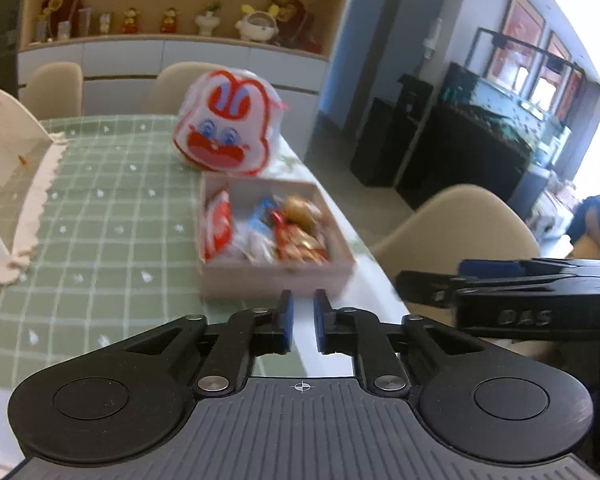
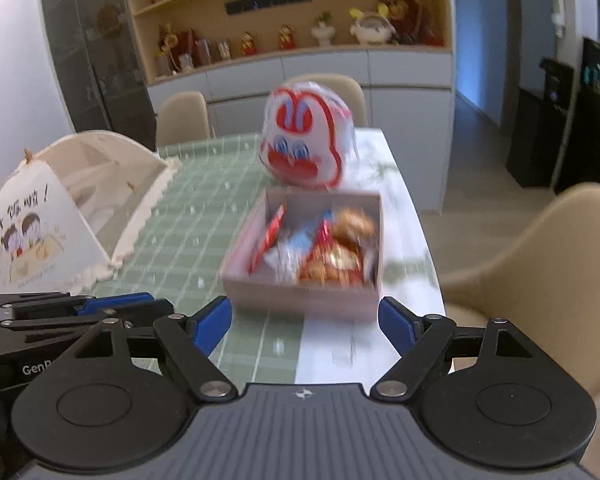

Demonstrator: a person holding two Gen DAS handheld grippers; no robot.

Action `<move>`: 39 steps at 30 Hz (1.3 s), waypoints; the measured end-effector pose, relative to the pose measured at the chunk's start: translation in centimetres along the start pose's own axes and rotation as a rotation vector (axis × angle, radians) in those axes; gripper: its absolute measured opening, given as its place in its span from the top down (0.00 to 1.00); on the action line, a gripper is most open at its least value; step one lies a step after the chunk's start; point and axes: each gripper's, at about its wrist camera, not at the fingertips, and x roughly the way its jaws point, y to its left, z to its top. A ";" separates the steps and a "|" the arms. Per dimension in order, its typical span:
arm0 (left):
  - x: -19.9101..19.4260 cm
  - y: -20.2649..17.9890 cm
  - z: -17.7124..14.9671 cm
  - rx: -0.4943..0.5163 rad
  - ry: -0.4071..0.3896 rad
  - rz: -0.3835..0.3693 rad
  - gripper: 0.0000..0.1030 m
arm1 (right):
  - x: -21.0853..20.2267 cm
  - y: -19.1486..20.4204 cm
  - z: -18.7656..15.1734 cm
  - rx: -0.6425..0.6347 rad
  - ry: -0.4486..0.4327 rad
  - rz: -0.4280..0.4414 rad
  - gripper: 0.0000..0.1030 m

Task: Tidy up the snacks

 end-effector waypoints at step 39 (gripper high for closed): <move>-2.9 -4.1 -2.4 -0.026 0.015 0.197 0.87 | -2.1 -0.2 -3.8 0.003 0.039 0.025 0.21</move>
